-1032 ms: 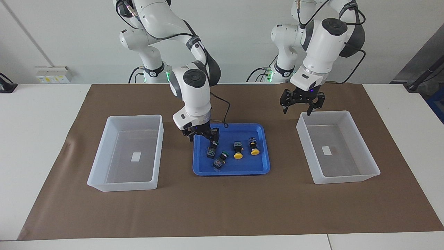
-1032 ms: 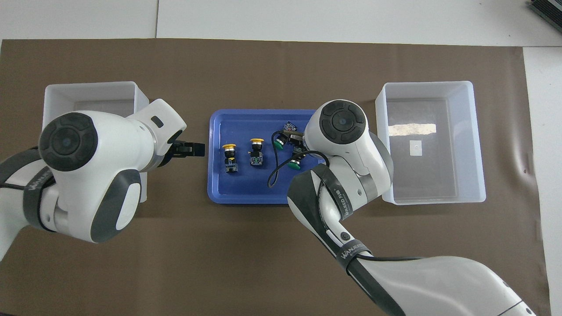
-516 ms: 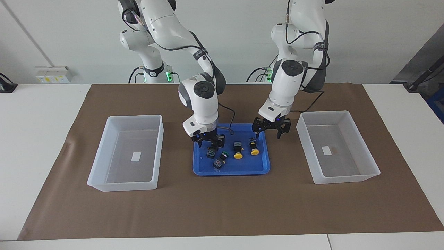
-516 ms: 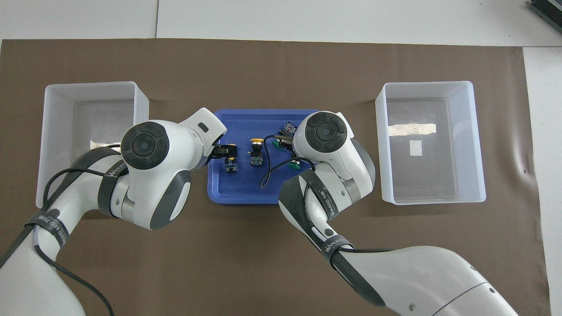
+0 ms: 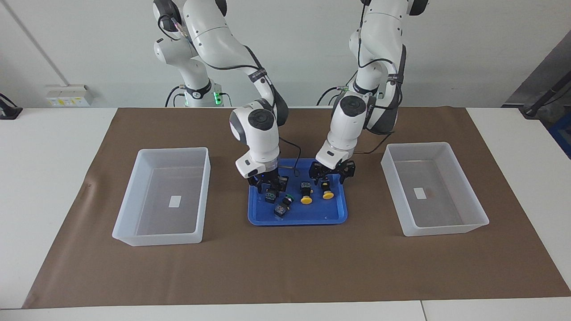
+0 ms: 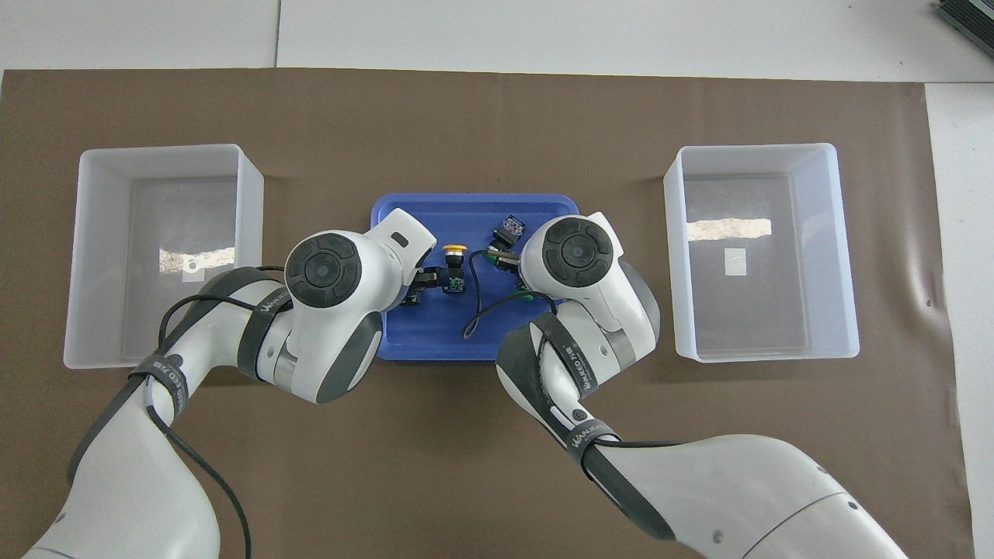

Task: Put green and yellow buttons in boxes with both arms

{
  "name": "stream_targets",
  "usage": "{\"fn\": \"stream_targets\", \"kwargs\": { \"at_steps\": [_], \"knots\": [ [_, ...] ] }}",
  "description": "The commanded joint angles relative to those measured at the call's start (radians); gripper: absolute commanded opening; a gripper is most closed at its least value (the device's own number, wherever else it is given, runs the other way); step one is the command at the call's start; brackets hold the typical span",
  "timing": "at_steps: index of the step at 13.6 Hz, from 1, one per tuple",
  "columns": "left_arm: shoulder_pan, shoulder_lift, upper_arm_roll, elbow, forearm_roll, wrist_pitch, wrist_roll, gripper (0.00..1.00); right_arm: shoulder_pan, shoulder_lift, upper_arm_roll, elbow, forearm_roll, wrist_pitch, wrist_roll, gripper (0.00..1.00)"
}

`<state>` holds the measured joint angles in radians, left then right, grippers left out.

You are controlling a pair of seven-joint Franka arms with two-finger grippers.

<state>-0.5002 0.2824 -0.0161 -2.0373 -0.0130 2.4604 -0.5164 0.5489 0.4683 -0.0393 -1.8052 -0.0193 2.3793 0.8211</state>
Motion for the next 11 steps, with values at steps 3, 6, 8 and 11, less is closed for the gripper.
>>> {"fn": "stream_targets", "kwargs": {
  "at_steps": [3,6,8,11],
  "knots": [
    [-0.018,-0.009,0.018,-0.041,-0.002,0.023,-0.019,0.53,-0.012,-0.068,-0.002,0.033,0.038,-0.109,0.044,0.00],
    [-0.017,-0.012,0.018,-0.040,-0.002,0.003,-0.019,0.03,-0.079,-0.180,-0.004,0.079,0.041,-0.271,-0.005,0.00],
    [-0.008,-0.032,0.022,-0.029,-0.002,-0.027,-0.017,0.00,-0.145,-0.243,-0.007,0.081,0.039,-0.321,-0.100,0.00],
    [0.052,-0.123,0.027,-0.023,-0.001,-0.078,0.001,0.00,-0.277,-0.284,-0.013,0.078,0.021,-0.345,-0.297,0.00]
  ]
}}
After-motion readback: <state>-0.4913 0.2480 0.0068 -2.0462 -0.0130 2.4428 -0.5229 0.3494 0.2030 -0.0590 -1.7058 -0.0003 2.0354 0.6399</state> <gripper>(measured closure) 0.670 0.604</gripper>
